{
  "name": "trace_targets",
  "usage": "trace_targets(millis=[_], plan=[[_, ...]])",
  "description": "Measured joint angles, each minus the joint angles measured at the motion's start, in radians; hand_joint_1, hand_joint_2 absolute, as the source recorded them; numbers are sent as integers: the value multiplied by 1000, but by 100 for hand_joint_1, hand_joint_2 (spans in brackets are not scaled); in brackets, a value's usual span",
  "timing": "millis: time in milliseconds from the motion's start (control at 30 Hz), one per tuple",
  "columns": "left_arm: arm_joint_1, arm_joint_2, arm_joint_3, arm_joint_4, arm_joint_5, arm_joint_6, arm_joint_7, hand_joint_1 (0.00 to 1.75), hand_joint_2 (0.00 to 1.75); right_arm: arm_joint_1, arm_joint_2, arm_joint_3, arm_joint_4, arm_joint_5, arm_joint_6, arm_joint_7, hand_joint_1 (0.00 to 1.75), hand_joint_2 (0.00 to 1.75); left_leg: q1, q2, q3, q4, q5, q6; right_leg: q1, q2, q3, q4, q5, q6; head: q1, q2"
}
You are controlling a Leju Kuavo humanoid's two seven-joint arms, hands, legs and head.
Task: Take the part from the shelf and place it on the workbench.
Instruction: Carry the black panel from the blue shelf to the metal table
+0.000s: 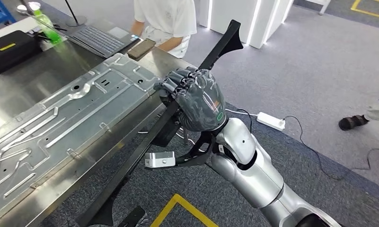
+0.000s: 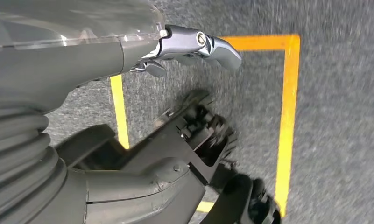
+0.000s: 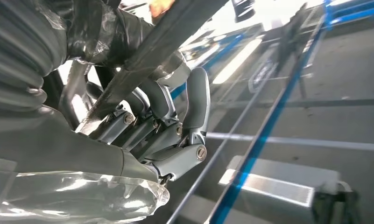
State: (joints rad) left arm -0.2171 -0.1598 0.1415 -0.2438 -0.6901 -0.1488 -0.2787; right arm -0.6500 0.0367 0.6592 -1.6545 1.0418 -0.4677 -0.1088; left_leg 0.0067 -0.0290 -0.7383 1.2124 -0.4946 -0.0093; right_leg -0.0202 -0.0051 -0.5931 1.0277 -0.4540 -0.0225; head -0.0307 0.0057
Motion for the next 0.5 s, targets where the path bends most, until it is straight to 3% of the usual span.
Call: trace_targets(millis=[67,100,167,233,267,333,367,433,500], plan=[[1,0,0,0,0,0,0,0,175,3,0,0,0,0,0,0,175,175,6,18,-48,88,-24,-7,2,-29,3,1,-5,0,0,0],[2,0,0,0,0,0,0,0,175,4,0,0,0,0,0,0,175,175,9,22,-44,78,-8,-10,2,-43,5,1,-8,2,0,0],[3,1,0,0,0,0,0,0,175,4,0,0,0,0,0,0,175,175,11,49,20,-45,56,-11,1,-69,14,2,-16,8,0,0],[1,1,0,0,0,0,0,0,175,3,0,0,0,0,0,0,175,175,4,84,82,-159,93,-2,7,-89,21,4,-26,19,1,0],[0,1,0,0,0,0,0,0,175,2,0,0,0,0,0,0,175,175,0,92,93,-181,95,5,11,-98,24,4,-29,24,1,0],[2,1,0,0,0,0,0,0,175,2,0,0,0,0,0,0,175,175,-3,71,92,-185,93,20,13,-116,29,1,-33,35,3,0],[3,1,0,0,0,0,0,0,175,2,0,0,-1,0,0,0,175,175,-2,60,93,-188,94,26,11,-114,31,4,-39,41,3,0],[3,1,0,0,0,1,-1,0,175,1,0,0,-3,0,0,0,175,175,2,38,97,-195,97,38,6,-72,14,51,-72,49,3,0],[1,1,0,0,0,1,-3,0,175,4,-2,-1,-5,0,-1,1,175,175,2,17,98,-197,98,47,5,-17,-46,171,-129,49,3,0]])
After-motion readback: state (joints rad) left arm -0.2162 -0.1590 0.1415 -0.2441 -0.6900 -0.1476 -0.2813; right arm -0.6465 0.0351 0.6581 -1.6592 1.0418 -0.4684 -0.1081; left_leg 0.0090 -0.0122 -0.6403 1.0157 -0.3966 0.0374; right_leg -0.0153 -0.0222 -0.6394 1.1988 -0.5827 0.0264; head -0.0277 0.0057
